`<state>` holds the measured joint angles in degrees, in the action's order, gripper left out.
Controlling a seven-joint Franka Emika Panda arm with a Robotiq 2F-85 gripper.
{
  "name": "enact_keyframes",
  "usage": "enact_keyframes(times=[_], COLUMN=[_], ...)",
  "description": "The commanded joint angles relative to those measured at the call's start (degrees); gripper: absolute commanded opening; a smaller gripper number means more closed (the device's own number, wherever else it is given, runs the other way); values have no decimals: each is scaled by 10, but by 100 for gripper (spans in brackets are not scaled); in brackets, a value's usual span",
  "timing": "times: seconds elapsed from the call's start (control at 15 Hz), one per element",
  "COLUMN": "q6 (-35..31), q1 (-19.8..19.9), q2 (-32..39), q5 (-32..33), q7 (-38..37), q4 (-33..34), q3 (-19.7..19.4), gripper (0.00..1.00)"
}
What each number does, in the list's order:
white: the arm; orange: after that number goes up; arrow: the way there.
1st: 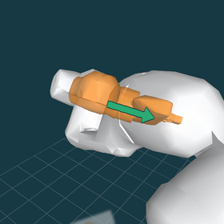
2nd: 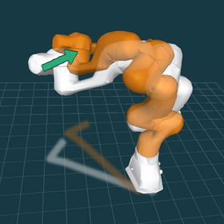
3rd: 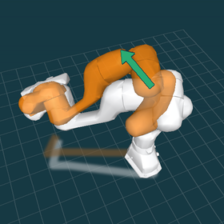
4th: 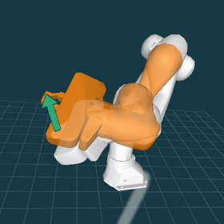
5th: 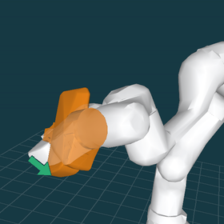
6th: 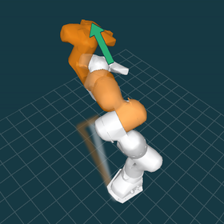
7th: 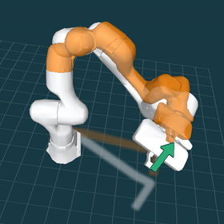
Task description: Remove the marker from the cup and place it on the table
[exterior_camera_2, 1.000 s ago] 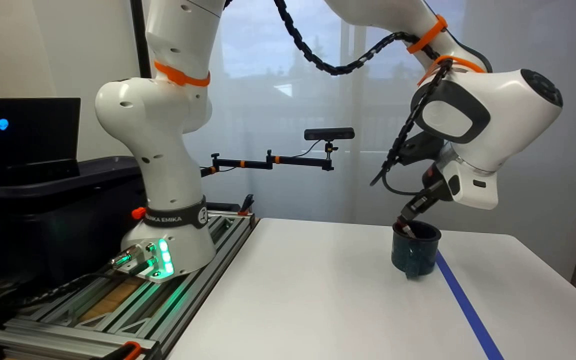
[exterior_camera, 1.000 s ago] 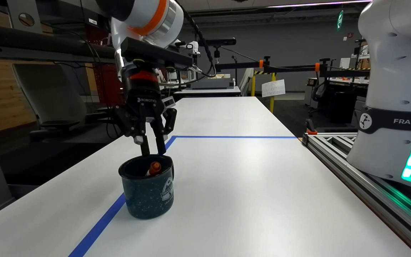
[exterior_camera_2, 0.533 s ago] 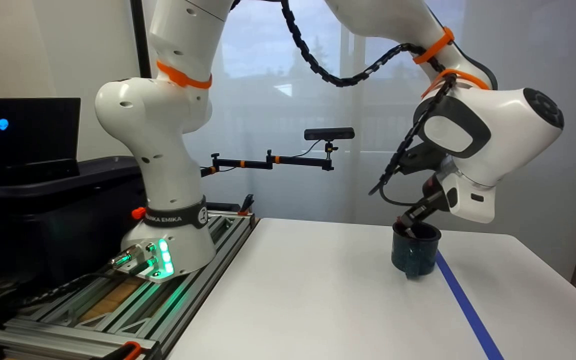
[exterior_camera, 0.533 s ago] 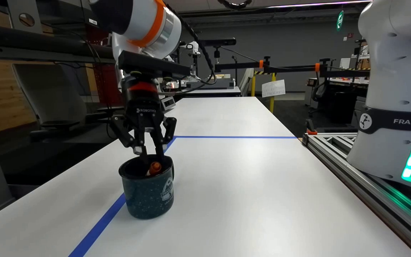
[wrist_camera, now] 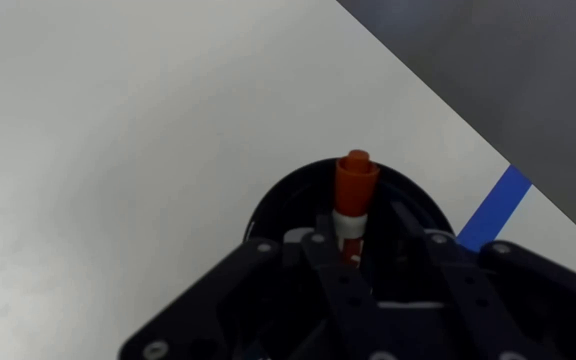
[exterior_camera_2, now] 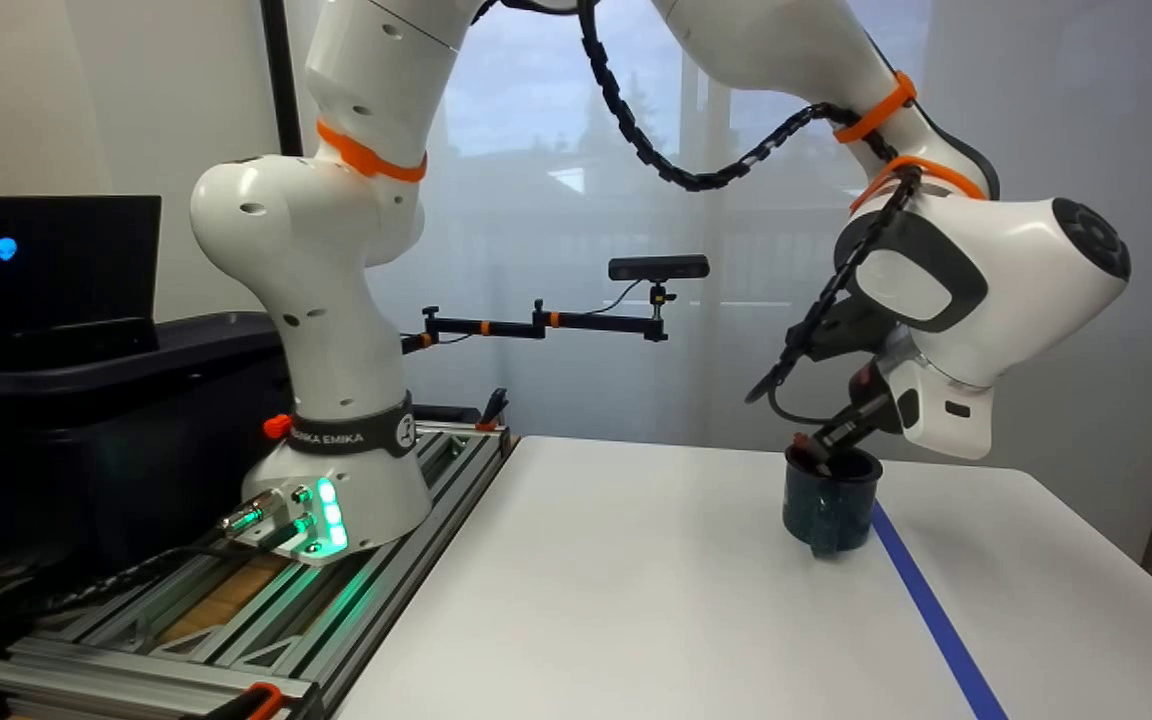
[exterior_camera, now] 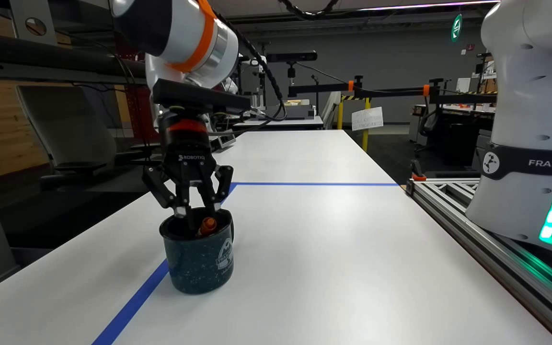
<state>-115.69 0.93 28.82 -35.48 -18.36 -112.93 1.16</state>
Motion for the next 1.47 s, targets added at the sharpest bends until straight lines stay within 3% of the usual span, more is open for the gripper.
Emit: enact_keyframes(times=[0.0,0.2,0.27,0.87,1.13,1.4], q6=[5,4,7,121,25,-83], q1=[-5,-7,-6,18,3,8], q2=[18,27,16,-192,-285,-298], q5=[-10,-4,-3,-24,58,138], q7=[-10,-2,0,39,-42,-120], q4=[22,27,23,-100,-215,-297], q3=[2,4,3,-10,-34,-34], gripper=[25,0,5,5,5,5])
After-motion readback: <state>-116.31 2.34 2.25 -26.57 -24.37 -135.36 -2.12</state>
